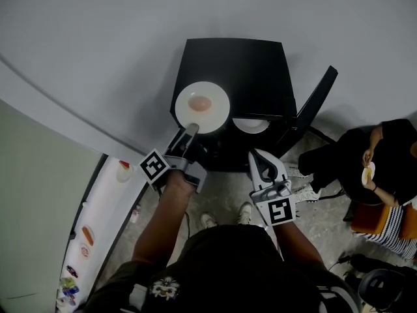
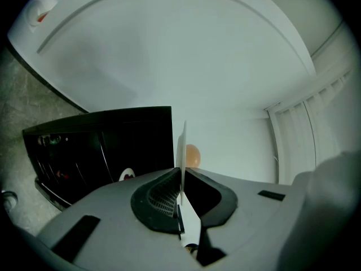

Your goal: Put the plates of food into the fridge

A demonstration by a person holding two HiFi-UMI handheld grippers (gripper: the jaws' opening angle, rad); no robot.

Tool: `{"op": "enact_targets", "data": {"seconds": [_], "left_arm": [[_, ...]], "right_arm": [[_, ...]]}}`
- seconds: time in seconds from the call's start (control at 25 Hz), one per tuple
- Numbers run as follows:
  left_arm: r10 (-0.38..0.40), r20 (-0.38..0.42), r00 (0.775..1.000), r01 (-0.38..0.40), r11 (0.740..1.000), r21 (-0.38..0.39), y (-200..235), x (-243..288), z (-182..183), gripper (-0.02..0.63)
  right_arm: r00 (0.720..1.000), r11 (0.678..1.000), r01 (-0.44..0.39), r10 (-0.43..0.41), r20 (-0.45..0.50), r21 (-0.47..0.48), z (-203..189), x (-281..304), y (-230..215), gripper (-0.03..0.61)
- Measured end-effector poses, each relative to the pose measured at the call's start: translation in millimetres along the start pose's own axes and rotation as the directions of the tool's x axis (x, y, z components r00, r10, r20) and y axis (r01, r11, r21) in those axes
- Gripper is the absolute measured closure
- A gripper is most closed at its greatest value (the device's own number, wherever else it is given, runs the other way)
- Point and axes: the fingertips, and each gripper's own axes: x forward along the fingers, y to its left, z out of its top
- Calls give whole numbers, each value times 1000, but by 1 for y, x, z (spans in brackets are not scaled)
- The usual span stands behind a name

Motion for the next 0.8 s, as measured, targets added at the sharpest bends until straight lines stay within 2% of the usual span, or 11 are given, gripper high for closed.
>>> {"op": "enact_targets", "data": {"seconds": [0.24,0.8], "left_arm": [[-21,-13,1000,20,1000,-14,-1,-33,-20,575],[31,-82,996,-31,1000,2,38,-101,-41,575]], "right_arm": [[1000,1000,1,-1,-14,-9,-2,-6,6,554],[998,1000,5,-5,-66,2,-20,0,11,554]]}}
